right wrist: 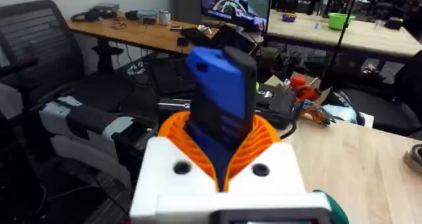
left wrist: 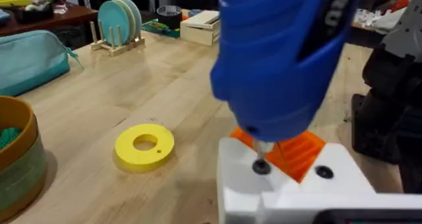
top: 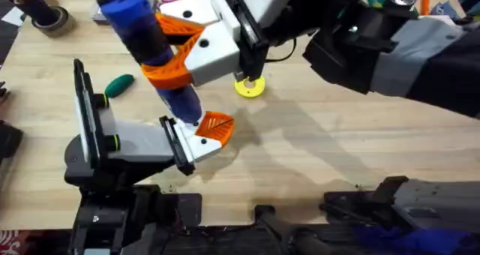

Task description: Pick up the gripper from the table and insert it into the empty holder that is missing its gripper. Then pick up a screw, insert it into the mounting hole, and use the screwdriver to tighten it. Finally, clean up the table by picking up the vegetable and placing it into the bucket.

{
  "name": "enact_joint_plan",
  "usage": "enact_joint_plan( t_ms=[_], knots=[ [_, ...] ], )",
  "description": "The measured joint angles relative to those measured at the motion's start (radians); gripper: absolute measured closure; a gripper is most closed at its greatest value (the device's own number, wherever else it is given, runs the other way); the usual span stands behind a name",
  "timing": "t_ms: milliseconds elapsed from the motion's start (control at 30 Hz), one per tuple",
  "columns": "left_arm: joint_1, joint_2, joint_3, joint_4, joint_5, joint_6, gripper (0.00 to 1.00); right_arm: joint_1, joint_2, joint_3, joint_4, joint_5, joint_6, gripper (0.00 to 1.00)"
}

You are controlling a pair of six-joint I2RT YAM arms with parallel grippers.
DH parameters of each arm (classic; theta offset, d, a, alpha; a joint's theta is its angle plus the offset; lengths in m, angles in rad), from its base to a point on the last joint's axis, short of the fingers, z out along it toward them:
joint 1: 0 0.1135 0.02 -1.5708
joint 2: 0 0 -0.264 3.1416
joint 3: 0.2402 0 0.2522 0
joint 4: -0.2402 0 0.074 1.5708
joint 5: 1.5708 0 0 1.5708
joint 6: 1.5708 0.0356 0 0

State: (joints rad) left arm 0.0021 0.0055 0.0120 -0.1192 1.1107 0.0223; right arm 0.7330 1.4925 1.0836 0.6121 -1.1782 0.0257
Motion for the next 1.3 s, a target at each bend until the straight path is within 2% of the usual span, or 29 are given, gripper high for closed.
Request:
enact_joint_plan(
  t_ms=[1300],
  knots=[
    [0.000, 0.000, 0.000, 0.000, 0.000, 0.000, 0.997, 0.010, 0.000, 0.000, -0.029, 0.033, -0.001, 0.975]
  ],
)
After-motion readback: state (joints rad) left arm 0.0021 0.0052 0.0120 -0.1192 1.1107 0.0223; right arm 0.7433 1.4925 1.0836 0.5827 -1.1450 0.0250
